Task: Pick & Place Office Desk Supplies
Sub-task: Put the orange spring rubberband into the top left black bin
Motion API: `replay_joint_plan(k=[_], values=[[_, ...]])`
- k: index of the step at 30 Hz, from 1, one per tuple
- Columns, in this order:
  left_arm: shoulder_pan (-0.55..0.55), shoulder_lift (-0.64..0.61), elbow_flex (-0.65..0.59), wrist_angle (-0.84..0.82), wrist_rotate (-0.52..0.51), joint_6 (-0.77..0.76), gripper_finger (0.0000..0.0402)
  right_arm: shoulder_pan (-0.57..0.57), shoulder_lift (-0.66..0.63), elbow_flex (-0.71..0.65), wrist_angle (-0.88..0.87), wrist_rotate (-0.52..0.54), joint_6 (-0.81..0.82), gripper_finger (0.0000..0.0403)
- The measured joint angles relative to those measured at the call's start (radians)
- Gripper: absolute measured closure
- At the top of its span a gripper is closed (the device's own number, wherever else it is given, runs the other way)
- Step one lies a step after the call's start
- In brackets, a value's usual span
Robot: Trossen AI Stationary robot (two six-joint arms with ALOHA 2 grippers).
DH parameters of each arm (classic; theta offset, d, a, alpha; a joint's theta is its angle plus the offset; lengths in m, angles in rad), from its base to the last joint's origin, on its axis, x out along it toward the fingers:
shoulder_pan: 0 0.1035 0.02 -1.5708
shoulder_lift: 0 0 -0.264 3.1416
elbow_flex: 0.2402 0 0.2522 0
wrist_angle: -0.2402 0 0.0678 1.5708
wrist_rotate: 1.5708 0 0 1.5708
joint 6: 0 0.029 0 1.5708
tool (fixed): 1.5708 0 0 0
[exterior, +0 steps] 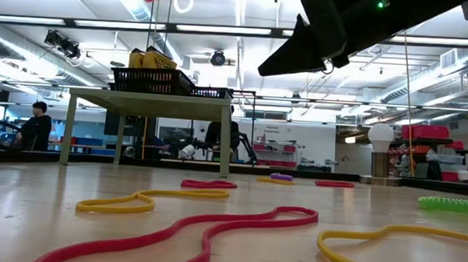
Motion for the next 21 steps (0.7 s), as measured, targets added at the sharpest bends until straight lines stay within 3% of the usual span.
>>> replay_joint_plan(k=[3,6,9,15,21], values=[[0.146,-0.022,0.066,-0.311,0.112,-0.202,0.039,-0.011,0.0,0.0,0.0,-0.024,0.0,0.0386],[0.36,0.006,0.163,-0.645,0.364,-0.459,0.039,-0.02,0.0,0.0,0.0,-0.046,0.001,0.0385],[0.595,0.075,0.25,-0.81,0.513,-0.554,0.039,-0.024,0.0,0.0,0.0,-0.048,0.002,0.0389],[0.953,0.2,0.295,-0.882,0.72,-0.579,0.039,-0.023,0.0,0.0,-0.001,-0.051,0.0,0.0394],[1.151,0.278,0.297,-0.943,0.886,-0.629,0.0385,-0.023,0.0,0.0,-0.001,-0.051,-0.016,0.0392]])
